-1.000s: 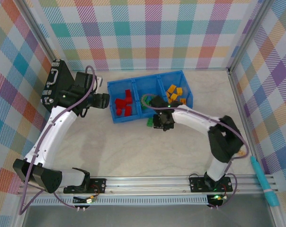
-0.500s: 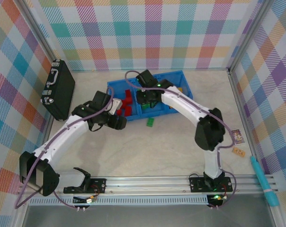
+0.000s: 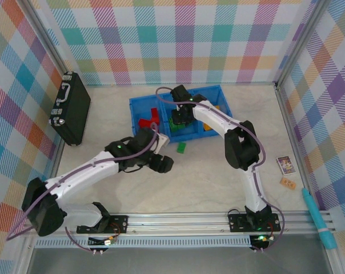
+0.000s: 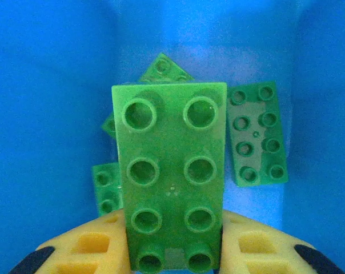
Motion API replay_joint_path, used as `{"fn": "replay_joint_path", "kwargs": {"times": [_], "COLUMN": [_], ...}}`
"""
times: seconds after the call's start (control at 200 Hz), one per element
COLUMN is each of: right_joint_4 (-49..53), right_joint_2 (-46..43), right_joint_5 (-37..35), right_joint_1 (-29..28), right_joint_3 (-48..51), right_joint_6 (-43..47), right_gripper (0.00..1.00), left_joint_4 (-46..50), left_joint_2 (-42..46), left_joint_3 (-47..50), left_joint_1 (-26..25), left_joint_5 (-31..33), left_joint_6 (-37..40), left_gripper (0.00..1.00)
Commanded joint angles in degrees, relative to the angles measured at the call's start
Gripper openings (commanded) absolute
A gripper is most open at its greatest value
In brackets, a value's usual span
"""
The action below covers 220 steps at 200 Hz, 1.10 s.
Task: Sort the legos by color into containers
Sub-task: Place the lego in the container, then pick up the lego from the center of the table.
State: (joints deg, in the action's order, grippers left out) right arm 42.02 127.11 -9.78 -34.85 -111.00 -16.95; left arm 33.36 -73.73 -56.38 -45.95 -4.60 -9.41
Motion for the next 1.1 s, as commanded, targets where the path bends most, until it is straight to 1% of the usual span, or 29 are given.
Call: {"fn": "replay_joint_path", "kwargs": {"times": [0.0,0.045,0.08,0.185,0.23,0.28,0.375,0.455,0.58,0.76,0.925,1.095], "right_joint_4": [-2.11,-1.81,-1.08,-0.16,-0.07,0.54,3.86,5.65,6.42,5.45,5.50,7.02], "right_joint_2": [0.49,1.05,1.44,0.65,-0.20,-1.07,-2.47,-4.62,-9.15,-16.23,-22.79,-27.62], "right_joint_5": [1.78,2.72,3.36,5.30,6.34,7.52,10.13,11.35,11.10,10.04,8.10,6.08], "right_joint_1": [0.28,0.63,0.90,1.27,1.49,1.76,2.03,1.99,2.54,3.80,5.04,5.14], "right_joint_3": [-1.59,-2.69,-3.99,-6.26,-6.73,-7.48,-10.15,-10.82,-9.84,-7.75,-4.98,-0.91], "right_joint_6": [1.71,2.00,2.09,3.52,4.32,4.93,6.38,7.98,9.50,10.25,10.90,10.66], "right_gripper": [0.32,0.38,0.44,0.60,0.65,0.68,0.71,0.73,0.74,0.75,0.75,0.75], "left_joint_4": [-5.94,-7.13,-7.14,-6.85,-6.97,-7.00,-6.74,-7.39,-7.70,-5.61,-4.45,-4.96], "left_joint_2": [-3.89,-6.23,-8.53,-15.96,-19.01,-22.29,-27.44,-29.93,-33.73,-39.50,-44.01,-46.43], "left_joint_3": [0.19,-0.40,-1.45,-5.98,-7.90,-10.34,-14.62,-17.10,-20.44,-24.80,-28.04,-29.08], "left_joint_1": [-2.38,-3.17,-3.62,-4.27,-4.49,-4.72,-4.93,-4.94,-4.93,-4.98,-4.93,-4.94], "left_joint_5": [7.45,8.95,10.43,14.02,15.35,16.51,19.88,22.10,22.14,22.82,23.34,24.61], "left_joint_6": [-5.20,-5.75,-5.77,-5.49,-5.44,-5.44,-6.33,-6.98,-7.31,-10.32,-11.62,-13.41], "left_gripper": [0.79,0.80,0.80,0.80,0.80,0.80,0.79,0.79,0.79,0.78,0.75,0.70]}}
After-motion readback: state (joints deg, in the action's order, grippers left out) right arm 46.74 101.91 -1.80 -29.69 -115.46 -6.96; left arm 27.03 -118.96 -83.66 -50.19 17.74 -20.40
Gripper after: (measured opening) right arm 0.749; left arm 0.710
